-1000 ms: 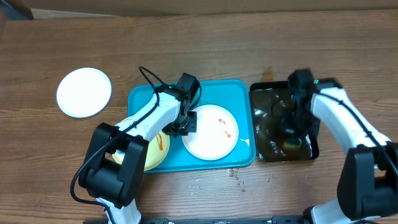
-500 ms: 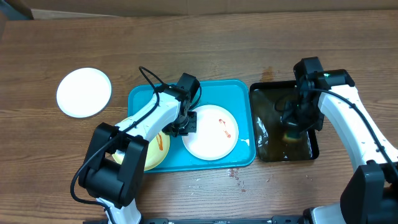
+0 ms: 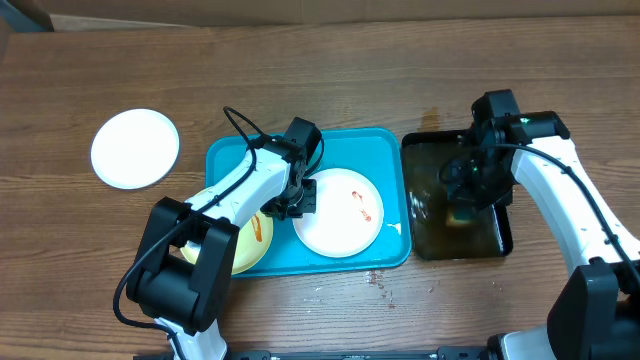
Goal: Clean dirty plates on tray and stack at the side
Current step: 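Lift the sponge out of the black tray with the right gripper, then scrub the white plate held by the left gripper with the sponge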
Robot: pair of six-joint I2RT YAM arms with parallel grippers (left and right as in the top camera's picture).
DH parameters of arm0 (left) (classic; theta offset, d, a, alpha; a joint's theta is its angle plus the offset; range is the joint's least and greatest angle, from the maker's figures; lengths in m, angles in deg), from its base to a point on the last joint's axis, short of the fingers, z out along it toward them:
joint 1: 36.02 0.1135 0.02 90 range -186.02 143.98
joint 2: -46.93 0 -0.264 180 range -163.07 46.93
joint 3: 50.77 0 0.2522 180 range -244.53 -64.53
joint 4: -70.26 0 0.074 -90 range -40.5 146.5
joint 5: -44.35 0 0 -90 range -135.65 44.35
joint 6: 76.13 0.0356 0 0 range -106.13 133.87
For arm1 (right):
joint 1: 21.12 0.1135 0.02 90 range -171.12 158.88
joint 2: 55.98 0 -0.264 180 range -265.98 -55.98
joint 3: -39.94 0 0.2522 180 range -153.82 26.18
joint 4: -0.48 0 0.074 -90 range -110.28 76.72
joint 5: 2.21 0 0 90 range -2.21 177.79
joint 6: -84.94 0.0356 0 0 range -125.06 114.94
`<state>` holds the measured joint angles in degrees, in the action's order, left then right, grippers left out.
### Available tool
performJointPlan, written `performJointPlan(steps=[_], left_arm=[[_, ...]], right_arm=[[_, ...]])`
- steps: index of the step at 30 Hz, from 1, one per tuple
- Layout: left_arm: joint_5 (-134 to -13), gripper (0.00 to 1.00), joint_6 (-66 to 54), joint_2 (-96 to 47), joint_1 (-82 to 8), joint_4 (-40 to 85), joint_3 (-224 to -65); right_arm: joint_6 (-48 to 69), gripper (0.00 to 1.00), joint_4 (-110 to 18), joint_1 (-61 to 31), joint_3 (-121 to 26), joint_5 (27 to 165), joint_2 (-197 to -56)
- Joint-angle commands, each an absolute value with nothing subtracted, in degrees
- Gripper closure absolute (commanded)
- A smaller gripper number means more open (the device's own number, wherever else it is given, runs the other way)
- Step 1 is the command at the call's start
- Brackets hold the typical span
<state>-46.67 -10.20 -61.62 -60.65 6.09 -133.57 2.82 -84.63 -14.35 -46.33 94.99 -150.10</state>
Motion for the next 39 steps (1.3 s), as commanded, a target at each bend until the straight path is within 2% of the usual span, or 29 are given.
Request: performJointPlan(steps=[1, 10, 17, 20, 23, 32, 39], left_arm=[[-45.27, 0.96, -10.51, -62.1, -60.43, 5.87, -133.2], [-45.27, 0.96, -9.88, -62.1, -60.43, 6.41, -133.2], [-45.29, 0.96, -9.88, -62.1, -60.43, 6.85, -133.2], [-45.29, 0.96, -9.9, -62.1, -60.43, 7.0, -133.2], [-45.27, 0.96, -9.9, -62.1, -60.43, 7.07, -133.2], [-45.27, 0.96, -9.88, -62.1, -60.43, 7.07, -133.2], [-45.29, 0.96, -9.42, -62.1, -60.43, 7.05, -133.2]], right_arm=[[-2.05, 0.96, -82.93, -14.07, -46.2, 95.13, -149.43], [-1.88, 0.96, -84.24, -13.61, -46.24, 98.95, -149.4], [-1.88, 0.96, -76.68, -10.96, -46.24, 117.88, -149.4], [-1.48, 0.96, -72.83, -6.9, -46.24, 118.27, -149.4], [2.76, 0.96, -68.24, -1.52, -46.22, 112.72, -149.43], [13.23, 0.96, -63.0, 17.1, -46.2, 78.03, -151.41], [13.23, 0.96, -61.05, 20.25, -46.2, 74.69, -157.03]])
